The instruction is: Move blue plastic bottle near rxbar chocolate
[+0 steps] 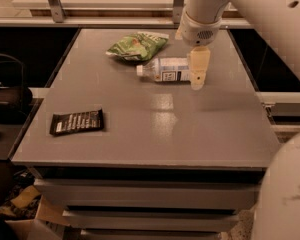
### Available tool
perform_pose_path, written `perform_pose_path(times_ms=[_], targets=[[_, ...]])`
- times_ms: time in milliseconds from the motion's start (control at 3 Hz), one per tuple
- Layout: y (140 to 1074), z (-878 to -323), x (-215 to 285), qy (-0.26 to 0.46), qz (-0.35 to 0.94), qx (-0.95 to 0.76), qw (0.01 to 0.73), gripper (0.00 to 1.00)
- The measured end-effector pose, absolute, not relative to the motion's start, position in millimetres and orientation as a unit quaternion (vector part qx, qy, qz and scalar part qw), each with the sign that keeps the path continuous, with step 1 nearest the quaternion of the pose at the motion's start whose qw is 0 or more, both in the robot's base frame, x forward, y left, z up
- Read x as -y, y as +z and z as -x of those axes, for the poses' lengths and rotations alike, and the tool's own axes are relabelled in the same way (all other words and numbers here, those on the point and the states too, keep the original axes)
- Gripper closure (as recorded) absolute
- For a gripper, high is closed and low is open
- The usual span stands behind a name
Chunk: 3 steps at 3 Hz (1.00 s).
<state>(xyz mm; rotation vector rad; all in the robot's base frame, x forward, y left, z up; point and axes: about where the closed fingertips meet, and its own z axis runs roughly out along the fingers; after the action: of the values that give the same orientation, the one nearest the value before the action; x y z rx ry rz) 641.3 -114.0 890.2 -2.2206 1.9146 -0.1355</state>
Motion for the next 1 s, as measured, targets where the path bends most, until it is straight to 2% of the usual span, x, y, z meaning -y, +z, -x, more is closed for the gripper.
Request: perform_pose_path(times_ms=[667, 1000], targets=[[849, -662, 103, -0.032, 0.758, -0.648, 0.064, 0.02], [836, -665, 102, -0.026, 0.757, -0.650, 0.053, 0.20]])
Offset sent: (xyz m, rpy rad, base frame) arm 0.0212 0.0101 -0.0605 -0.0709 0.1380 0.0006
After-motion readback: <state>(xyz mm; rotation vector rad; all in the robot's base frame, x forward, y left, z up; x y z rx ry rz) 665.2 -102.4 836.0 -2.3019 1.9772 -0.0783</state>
